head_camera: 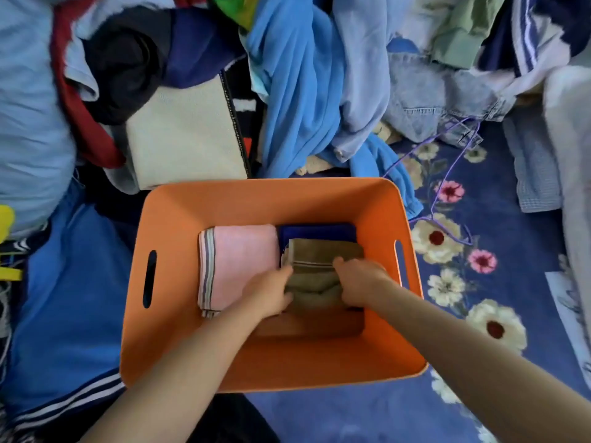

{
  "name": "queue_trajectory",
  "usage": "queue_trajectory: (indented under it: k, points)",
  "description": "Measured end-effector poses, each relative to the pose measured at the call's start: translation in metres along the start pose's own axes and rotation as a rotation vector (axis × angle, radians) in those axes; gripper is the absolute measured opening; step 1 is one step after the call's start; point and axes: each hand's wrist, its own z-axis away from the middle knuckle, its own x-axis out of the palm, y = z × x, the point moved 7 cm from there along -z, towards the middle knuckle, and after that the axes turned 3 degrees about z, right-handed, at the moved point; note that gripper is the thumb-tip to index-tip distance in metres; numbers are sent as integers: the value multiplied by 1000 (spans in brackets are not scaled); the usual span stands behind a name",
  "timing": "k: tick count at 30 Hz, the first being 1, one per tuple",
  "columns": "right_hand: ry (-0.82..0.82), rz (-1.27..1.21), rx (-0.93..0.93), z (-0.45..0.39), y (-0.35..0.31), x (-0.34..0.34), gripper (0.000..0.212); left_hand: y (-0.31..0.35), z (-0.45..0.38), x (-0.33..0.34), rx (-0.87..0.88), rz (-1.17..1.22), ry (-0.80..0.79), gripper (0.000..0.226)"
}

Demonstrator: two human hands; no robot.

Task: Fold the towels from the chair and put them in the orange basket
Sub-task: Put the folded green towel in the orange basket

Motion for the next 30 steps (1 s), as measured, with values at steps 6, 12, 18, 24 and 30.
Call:
queue_trajectory:
  k: [6,12,18,24,30]
  points:
    - [436,-88,13,30,19,-113,31,23,18,-118,107,162,552,28]
    - [556,173,-76,51,10,-99,41,36,45,-116,362,-151,623,43]
    - [-14,333,-84,3,-11,30,35,12,17,20,210,-390,-148,30]
    - [-308,255,-3,-15,-11,81,41,4,-5,50,23,-257,-283,26]
    - [167,-11,24,-39,5,5,43,-30,-45,-1,-219,277,260,41]
